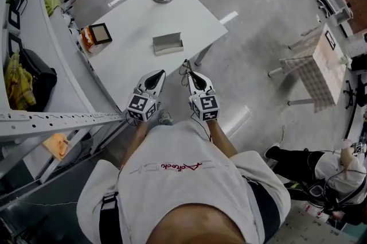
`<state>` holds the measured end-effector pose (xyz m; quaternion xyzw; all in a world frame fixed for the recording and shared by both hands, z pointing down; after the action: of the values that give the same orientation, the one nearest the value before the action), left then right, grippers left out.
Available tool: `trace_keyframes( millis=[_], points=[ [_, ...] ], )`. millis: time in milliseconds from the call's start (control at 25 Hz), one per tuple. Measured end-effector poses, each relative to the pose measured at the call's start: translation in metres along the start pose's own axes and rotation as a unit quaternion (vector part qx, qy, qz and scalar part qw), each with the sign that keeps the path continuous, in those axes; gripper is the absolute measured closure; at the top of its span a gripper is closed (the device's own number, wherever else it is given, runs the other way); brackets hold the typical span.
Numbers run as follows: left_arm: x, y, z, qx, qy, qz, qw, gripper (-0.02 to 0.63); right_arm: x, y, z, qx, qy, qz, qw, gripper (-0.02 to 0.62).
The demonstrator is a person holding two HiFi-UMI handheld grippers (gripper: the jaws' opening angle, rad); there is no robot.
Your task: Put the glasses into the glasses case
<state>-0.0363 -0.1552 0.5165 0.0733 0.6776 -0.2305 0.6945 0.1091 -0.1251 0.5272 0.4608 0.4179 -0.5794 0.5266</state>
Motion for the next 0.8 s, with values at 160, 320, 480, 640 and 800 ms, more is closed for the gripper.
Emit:
trace_keyframes(
  millis=[160,320,480,640,800],
  points=[
    [0.006,-0.028,0.004,-0.001,0.002,0.0,1.0,0.583,0.007,-0.005,0.03,-0.001,0.001,-0.003,1.0,0.56],
    [0.008,-0.048,0.006,-0.004,0.003,0.001,1.0,0.583,0.009,-0.011,0.049,-0.001,0.0,-0.008,1.0,0.56],
    [0.007,-0.062,0.006,-0.004,-0.009,0.006,0.9999,0.583,0.009,-0.017,0.06,0.0,-0.004,-0.007,1.0,0.56],
    [0.0,-0.064,0.004,-0.006,-0.014,-0.004,0.9999,0.583,0.003,-0.022,0.061,0.003,-0.014,-0.004,1.0,0.56],
    [-0.007,-0.065,0.004,-0.007,-0.019,-0.012,0.9997,0.583,-0.004,-0.022,0.062,0.001,-0.022,-0.002,1.0,0.56]
  ],
)
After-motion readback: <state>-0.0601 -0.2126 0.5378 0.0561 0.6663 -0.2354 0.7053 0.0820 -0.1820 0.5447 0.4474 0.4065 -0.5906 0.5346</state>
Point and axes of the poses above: the fingertips, and each gripper's own axes: z forward along the fingers, y to its right, x out of its top, the point moved 4 cm from there along -z, backward along the fingers, and after that the axes turned 12 degrees about -x, right-handed, at the moved point
